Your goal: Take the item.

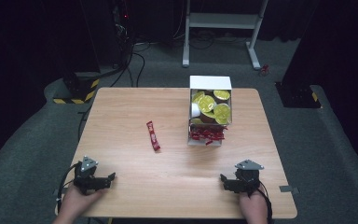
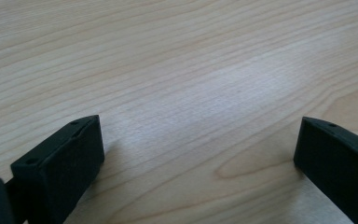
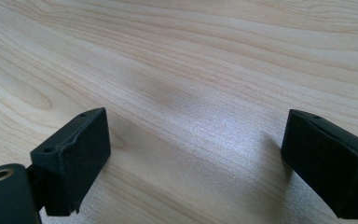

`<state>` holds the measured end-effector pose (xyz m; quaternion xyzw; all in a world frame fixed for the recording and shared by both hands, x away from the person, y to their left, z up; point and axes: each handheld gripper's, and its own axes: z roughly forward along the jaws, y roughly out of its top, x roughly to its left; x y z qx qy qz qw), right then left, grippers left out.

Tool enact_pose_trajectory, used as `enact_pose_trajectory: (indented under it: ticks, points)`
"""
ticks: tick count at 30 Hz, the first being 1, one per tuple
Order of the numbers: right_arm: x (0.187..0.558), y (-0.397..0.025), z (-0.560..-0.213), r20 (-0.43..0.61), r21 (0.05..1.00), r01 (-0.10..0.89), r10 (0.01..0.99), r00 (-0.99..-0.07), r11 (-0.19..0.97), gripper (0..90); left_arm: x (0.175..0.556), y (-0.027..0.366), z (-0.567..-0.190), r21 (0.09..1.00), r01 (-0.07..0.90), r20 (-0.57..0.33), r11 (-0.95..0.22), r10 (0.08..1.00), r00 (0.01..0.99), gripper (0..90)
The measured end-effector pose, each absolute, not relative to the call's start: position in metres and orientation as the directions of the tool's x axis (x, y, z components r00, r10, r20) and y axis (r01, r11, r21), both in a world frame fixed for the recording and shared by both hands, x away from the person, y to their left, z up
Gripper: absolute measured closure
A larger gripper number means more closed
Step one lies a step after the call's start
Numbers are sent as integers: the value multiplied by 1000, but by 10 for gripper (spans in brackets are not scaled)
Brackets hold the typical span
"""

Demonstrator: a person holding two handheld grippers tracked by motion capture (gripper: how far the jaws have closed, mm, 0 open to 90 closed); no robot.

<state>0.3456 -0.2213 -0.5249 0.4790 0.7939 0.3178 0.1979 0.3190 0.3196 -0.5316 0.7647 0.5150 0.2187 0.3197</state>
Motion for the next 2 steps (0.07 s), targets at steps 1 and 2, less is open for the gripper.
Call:
enact_pose_trajectory:
  ticks: [1,2]
  points:
    - [345,-221,-525,-9,694,636,887,-461,337,80,319,318,-532,716,645,6,-268,926,378,17]
    - [345,-221,-525,-9,694,636,887,-461,337,80,319,318,-532,716,645,6,-268,926,378,17]
